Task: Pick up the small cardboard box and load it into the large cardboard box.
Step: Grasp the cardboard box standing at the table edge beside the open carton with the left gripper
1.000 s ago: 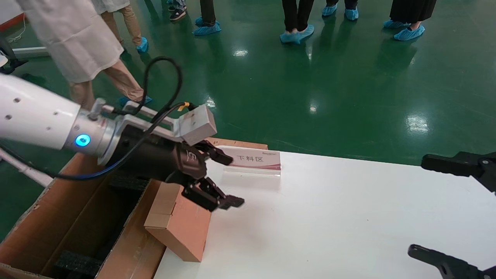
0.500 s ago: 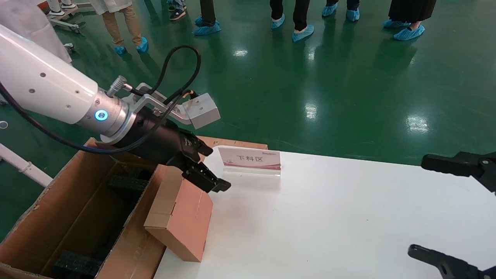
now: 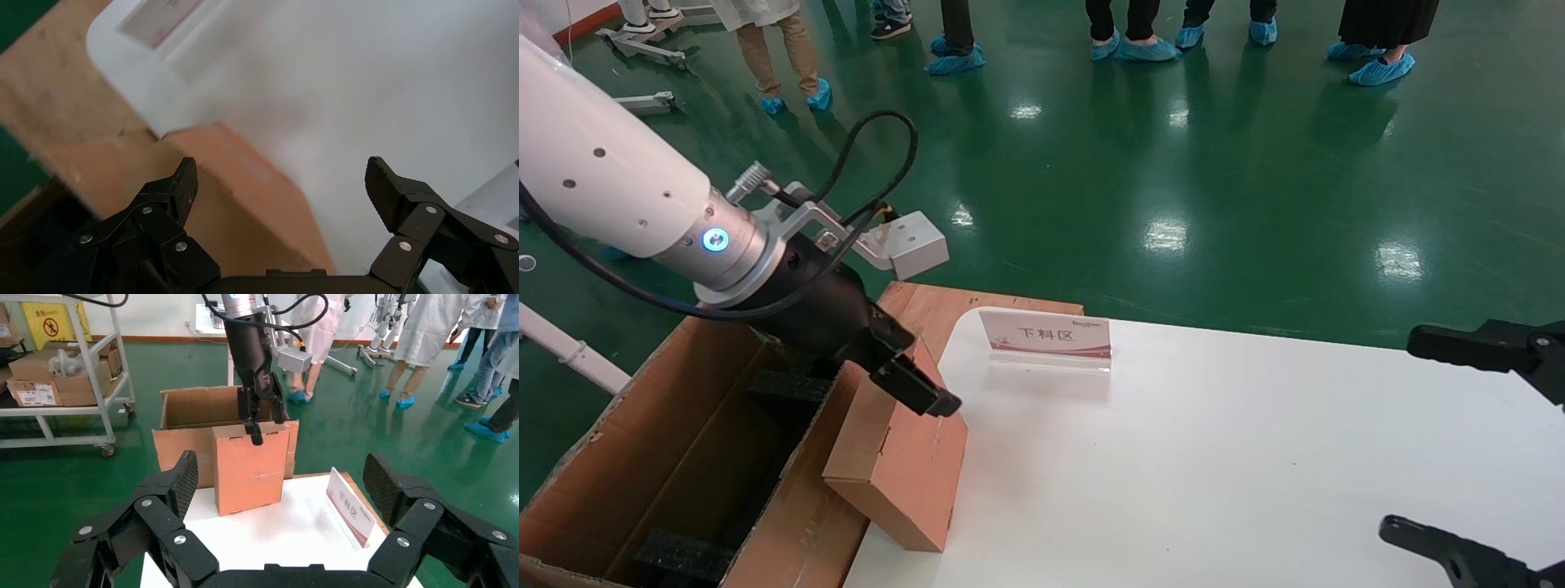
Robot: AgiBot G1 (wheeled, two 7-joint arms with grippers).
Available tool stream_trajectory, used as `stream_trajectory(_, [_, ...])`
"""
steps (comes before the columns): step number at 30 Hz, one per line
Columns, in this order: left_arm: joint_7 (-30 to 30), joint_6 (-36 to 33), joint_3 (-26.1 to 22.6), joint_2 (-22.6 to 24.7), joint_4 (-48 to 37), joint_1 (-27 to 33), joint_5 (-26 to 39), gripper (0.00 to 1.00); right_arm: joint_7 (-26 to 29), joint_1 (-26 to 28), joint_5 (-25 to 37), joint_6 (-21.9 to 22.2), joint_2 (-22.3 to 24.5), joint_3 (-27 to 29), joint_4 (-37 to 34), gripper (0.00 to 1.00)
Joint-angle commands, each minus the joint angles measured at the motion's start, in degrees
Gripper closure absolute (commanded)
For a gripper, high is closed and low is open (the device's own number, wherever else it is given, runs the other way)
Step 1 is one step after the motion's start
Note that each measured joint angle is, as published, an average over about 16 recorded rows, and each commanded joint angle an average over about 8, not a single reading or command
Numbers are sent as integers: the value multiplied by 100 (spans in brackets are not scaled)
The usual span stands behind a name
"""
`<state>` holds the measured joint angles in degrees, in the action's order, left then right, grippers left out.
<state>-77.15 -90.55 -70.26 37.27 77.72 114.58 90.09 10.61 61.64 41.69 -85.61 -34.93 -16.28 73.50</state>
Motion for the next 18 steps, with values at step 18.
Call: stream_trajectory(18, [-1279,97,-2139,276,-11,1094,-165,0,-4,2,-5,3,3,-8,0,0])
